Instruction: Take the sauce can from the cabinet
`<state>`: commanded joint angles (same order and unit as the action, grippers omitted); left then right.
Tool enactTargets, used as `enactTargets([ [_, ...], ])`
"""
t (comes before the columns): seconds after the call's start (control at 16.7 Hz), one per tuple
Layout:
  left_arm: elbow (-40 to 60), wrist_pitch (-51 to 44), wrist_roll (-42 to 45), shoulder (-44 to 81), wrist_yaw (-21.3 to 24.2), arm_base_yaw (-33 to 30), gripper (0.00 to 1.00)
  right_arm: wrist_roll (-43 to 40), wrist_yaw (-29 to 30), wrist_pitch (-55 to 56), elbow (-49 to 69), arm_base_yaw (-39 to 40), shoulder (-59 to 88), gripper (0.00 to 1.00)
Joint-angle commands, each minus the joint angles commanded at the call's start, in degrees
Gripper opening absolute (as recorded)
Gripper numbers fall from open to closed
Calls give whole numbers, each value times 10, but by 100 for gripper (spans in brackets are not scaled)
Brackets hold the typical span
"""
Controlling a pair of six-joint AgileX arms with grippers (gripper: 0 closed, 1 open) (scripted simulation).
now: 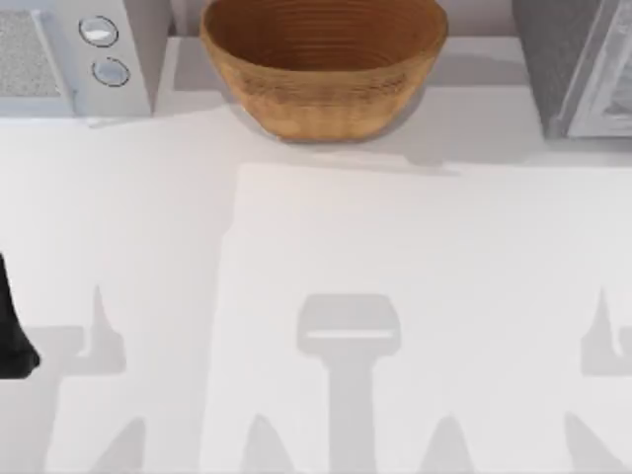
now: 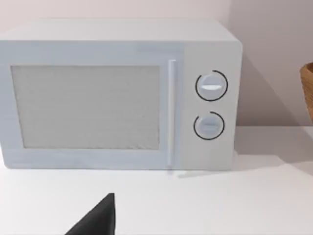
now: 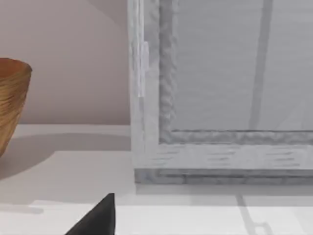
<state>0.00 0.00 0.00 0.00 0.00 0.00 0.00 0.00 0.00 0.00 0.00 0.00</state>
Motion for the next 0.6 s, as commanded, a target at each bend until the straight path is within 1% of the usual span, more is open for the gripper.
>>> enactTargets([
  [0.18, 0, 0, 0, 0, 0, 0, 100, 0, 1, -1, 6, 1, 5, 100],
  [0.3, 0, 0, 0, 0, 0, 0, 100, 0, 4, -9, 37, 6, 32, 100],
  [0.42, 0, 0, 0, 0, 0, 0, 100, 1, 10, -22, 91, 13, 78, 100],
  [0.6, 0, 0, 0, 0, 0, 0, 100, 2, 25, -53, 214, 26, 175, 100],
])
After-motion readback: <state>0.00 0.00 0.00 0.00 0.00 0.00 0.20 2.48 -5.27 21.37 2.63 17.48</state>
